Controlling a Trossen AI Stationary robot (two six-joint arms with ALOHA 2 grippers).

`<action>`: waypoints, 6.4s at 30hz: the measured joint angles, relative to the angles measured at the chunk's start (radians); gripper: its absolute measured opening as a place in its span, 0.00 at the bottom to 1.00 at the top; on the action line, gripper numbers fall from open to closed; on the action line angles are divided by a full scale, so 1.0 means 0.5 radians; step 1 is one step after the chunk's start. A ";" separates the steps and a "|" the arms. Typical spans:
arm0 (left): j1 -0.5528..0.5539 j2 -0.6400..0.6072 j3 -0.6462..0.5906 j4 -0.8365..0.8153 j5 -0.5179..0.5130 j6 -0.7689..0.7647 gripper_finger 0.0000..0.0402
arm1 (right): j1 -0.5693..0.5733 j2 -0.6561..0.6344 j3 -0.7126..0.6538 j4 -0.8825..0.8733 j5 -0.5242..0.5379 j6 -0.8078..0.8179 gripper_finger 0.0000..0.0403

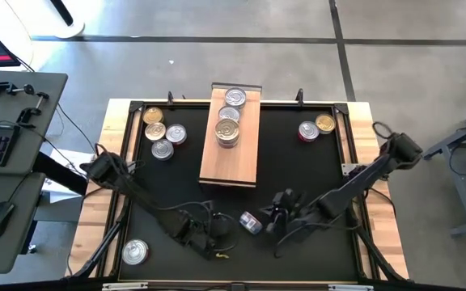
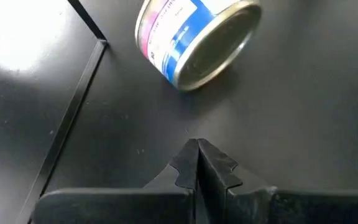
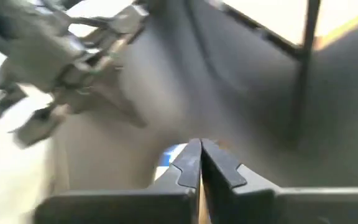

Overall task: Stack canned seafood by type on shelf
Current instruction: Stack the blue pink tuna can on top of the blue pink tuna can on the shelf

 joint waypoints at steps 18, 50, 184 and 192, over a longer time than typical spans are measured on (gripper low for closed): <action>-0.369 -0.120 0.001 -0.568 0.211 -0.898 0.00 | 0.103 0.442 0.956 -0.693 -0.884 -0.840 0.62; -0.363 -0.772 0.002 -0.661 0.037 -0.394 0.00 | -0.243 0.884 1.084 -0.923 -0.397 -0.205 0.72; -0.162 -1.859 0.000 -1.624 -1.158 0.036 0.00 | -1.203 0.918 2.197 -1.500 0.258 -2.897 0.53; -0.162 -1.859 0.001 -1.644 -1.159 0.031 0.00 | -1.199 0.918 2.196 -1.535 0.269 -2.885 0.53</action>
